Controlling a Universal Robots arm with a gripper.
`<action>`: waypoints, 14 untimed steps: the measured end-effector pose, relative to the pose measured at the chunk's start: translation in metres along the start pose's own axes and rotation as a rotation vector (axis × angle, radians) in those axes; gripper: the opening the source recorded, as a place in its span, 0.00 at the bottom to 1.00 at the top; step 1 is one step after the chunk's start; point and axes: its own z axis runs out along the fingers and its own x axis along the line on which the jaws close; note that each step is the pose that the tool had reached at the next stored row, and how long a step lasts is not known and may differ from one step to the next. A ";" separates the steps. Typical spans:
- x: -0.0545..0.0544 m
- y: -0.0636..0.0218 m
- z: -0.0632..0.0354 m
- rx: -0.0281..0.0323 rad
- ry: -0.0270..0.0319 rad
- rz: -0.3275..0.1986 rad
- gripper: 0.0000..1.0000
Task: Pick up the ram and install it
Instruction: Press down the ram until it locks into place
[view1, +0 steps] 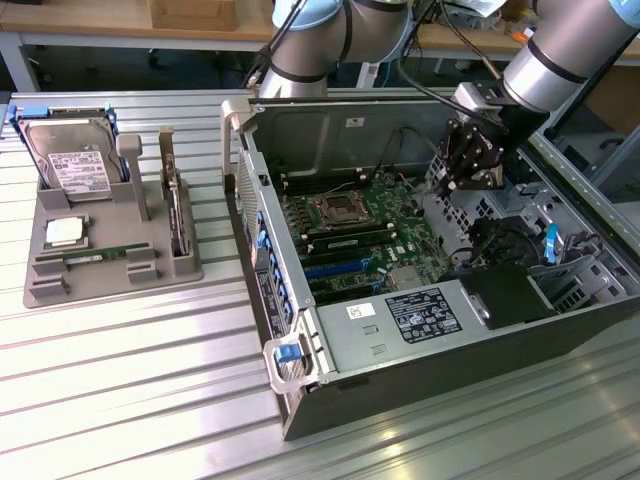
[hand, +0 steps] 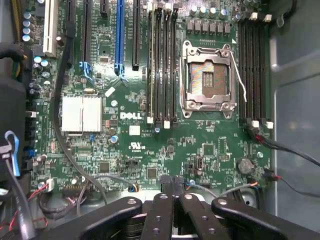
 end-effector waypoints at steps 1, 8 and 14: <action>-0.001 -0.0006 -0.0069 0.0000 -0.0004 0.000 0.10; -0.001 -0.0005 -0.0084 0.0000 -0.0005 0.000 0.10; -0.001 -0.0004 -0.0084 0.0000 -0.0005 0.000 0.10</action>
